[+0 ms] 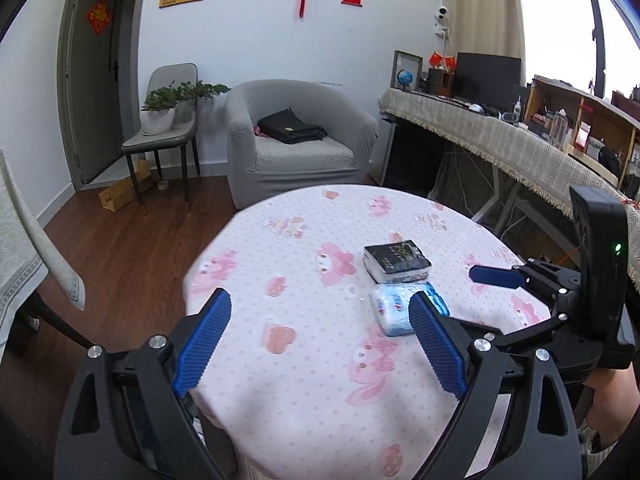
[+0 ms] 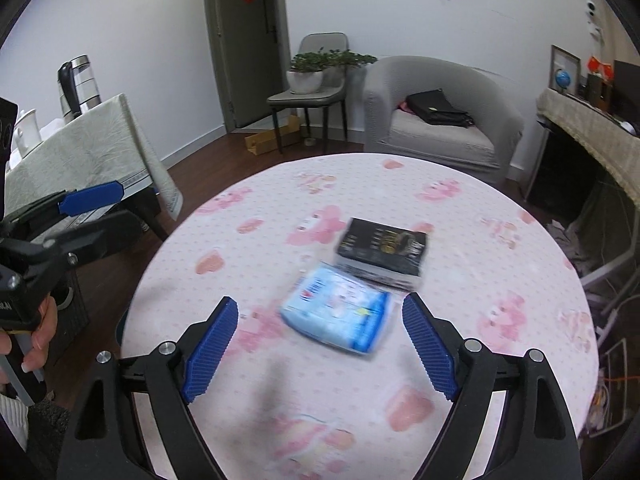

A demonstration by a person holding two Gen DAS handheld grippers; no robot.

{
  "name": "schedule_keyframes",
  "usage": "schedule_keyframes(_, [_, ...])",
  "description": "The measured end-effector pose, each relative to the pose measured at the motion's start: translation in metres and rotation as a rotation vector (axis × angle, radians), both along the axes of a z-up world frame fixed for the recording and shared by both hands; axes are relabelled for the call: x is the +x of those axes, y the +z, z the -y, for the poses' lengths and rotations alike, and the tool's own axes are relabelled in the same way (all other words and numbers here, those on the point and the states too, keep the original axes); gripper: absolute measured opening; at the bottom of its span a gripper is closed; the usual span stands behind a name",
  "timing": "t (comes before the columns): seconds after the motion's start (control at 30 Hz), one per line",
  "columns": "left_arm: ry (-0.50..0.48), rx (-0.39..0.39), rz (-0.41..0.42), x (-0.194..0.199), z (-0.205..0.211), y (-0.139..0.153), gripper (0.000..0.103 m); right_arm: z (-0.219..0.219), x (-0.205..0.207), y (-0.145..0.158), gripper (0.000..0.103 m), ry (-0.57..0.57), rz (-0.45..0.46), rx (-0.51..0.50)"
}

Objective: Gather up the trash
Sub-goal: 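Move both grippers back over the table toward the blue pack and black pack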

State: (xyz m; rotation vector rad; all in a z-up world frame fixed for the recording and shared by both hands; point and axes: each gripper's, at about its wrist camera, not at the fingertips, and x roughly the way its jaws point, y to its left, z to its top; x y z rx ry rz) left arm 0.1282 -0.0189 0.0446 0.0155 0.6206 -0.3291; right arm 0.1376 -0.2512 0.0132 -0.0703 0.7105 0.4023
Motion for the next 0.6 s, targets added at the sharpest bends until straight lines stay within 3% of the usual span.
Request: schedule_keyframes(0.6, [-0.083, 0.075, -0.112, 0.023, 0.076, -0.044, 0.092, 0.078, 0.015, -0.002, 0.088, -0.172, 0.005, 0.034])
